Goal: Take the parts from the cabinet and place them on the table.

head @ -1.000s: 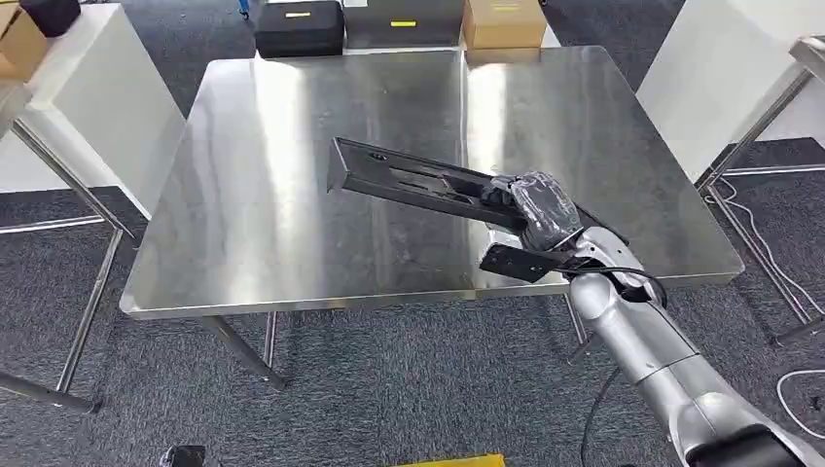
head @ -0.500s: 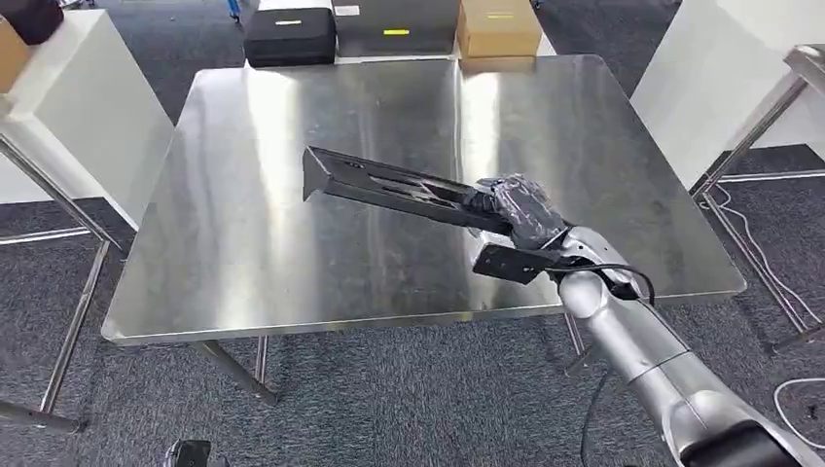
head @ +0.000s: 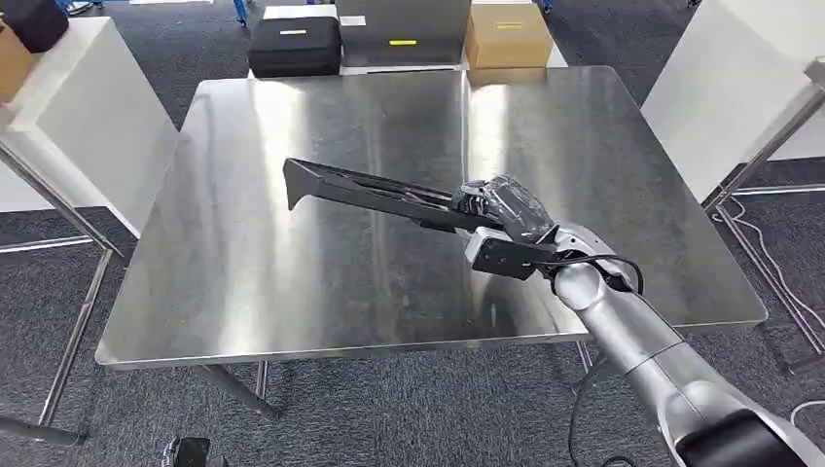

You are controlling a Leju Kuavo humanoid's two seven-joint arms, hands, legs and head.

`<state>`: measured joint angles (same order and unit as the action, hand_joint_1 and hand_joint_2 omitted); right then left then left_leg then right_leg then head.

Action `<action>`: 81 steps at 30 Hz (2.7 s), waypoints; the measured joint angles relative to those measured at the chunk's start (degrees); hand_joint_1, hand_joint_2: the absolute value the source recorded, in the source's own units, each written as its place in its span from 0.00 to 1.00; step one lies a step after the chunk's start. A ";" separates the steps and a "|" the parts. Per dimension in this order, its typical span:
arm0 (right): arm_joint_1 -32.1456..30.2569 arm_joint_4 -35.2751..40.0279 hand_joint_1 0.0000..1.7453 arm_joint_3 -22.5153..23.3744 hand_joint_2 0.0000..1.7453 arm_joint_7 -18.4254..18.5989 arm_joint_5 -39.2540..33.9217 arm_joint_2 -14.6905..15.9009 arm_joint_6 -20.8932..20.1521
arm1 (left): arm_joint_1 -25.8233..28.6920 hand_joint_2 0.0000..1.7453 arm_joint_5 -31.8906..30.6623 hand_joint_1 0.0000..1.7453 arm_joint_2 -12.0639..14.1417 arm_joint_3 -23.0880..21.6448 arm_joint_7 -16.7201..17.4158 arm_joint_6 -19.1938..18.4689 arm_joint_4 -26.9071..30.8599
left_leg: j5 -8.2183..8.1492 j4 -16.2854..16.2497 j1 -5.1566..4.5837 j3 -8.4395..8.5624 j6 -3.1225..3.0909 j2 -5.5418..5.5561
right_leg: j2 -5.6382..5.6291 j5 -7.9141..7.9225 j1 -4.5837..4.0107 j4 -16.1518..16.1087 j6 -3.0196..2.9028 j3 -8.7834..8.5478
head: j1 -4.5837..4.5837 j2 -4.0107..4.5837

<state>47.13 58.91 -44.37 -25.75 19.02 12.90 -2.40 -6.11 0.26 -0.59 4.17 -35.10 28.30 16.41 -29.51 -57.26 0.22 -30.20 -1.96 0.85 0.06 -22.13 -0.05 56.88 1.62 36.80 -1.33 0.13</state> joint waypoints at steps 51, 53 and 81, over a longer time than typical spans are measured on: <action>4.68 -10.95 0.00 0.54 0.00 3.91 -12.72 0.39 -1.24 | 5.17 0.00 -2.12 0.00 -2.64 6.82 -2.80 7.78 11.85 | 5.71 -0.70 -0.55 -5.90 -0.54 -0.38 | -0.26 -4.28 0.04 -0.88 -0.51 -5.19 | -0.02 0.00; 4.71 -11.24 0.00 1.09 0.00 4.42 -13.42 0.52 -1.73 | 5.18 0.00 -2.05 0.00 -2.64 6.82 -2.80 7.78 11.56 | 5.71 -0.70 -0.55 -5.90 -0.55 -0.38 | -0.26 -4.27 0.04 -0.88 -0.51 -5.19 | -0.02 0.00; 3.12 -19.76 0.00 9.20 1.00 16.18 6.84 35.50 39.45 | 6.28 0.00 2.25 0.00 -3.85 7.67 -2.80 8.33 10.27 | 5.35 -0.81 -0.76 -5.92 -1.13 0.45 | 0.57 -4.53 0.13 -1.14 -0.05 -5.55 | -0.09 0.00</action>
<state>50.25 39.15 -35.16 -9.57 25.86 48.40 37.05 0.17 2.51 -4.44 11.85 -37.90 36.63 26.69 -24.16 -58.08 -0.55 -36.12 -3.10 1.30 0.63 -26.66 0.08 55.75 1.58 31.25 -1.42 0.13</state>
